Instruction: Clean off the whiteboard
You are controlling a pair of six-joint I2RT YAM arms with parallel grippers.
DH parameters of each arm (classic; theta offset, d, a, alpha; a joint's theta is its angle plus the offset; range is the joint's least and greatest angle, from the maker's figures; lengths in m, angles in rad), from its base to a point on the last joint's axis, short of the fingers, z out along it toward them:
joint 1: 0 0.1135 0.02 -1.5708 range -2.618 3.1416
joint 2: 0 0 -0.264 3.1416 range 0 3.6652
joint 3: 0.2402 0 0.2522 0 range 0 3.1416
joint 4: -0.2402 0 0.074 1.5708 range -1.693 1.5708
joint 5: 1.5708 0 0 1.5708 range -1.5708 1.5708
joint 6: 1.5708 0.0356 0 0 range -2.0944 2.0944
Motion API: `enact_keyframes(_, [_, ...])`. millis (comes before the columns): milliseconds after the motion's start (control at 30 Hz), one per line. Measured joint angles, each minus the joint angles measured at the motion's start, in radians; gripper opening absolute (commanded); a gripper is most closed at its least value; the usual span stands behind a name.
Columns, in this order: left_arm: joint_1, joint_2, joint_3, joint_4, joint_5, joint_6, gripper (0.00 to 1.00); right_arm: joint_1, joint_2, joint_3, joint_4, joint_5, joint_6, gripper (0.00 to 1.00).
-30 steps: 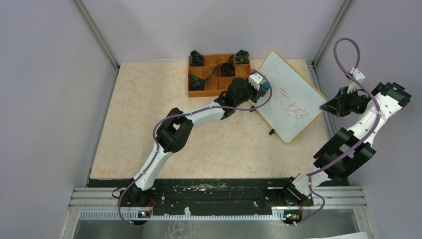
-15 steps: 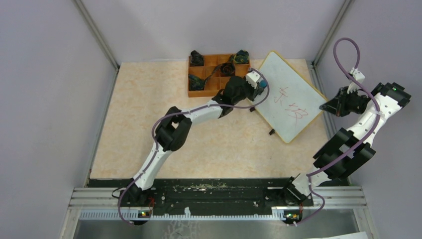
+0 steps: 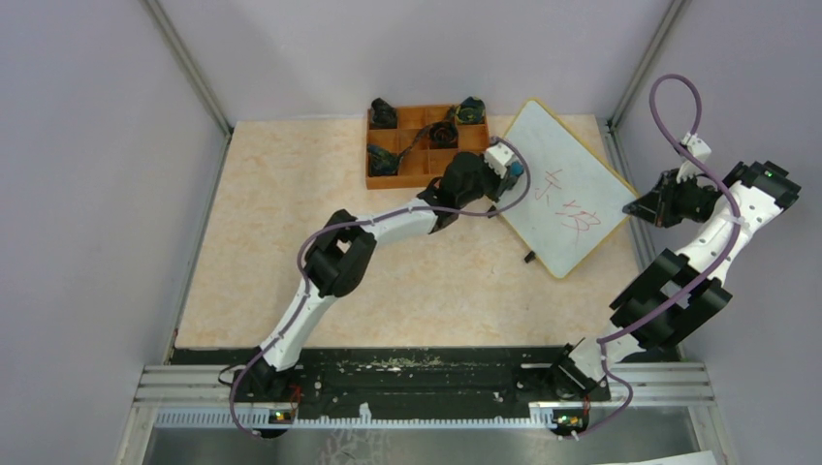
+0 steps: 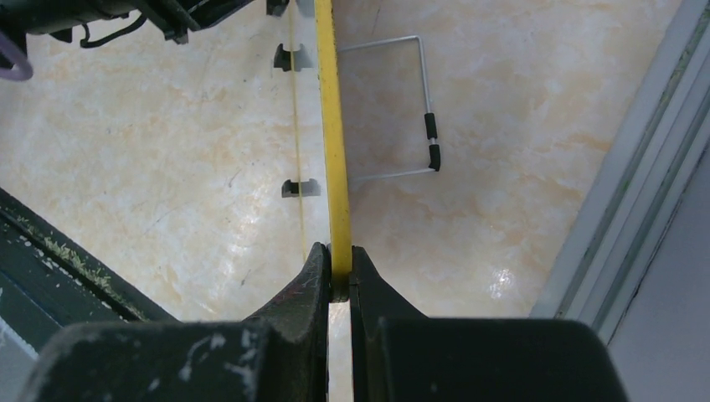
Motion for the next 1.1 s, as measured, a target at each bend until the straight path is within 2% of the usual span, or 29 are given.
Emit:
enact_keyframes(300, [-0.087, -0.009, 0.020, -0.012, -0.010, 0.016, 0.02, -0.003, -0.002, 0.000, 0.008, 0.018, 0.001, 0.00])
enact_keyframes(533, [-0.034, 0.001, 0.050, -0.050, 0.050, -0.038, 0.02, -0.003, -0.003, -0.001, 0.008, 0.017, 0.001, 0.00])
enact_keyframes(867, [0.093, 0.033, 0.045, -0.043, 0.038, -0.096, 0.01, 0.003, -0.009, -0.001, -0.004, 0.005, 0.000, 0.00])
enact_keyframes(1100, [0.055, 0.034, 0.003, -0.002, -0.003, -0.085, 0.01, 0.002, -0.010, -0.001, 0.001, 0.013, 0.001, 0.00])
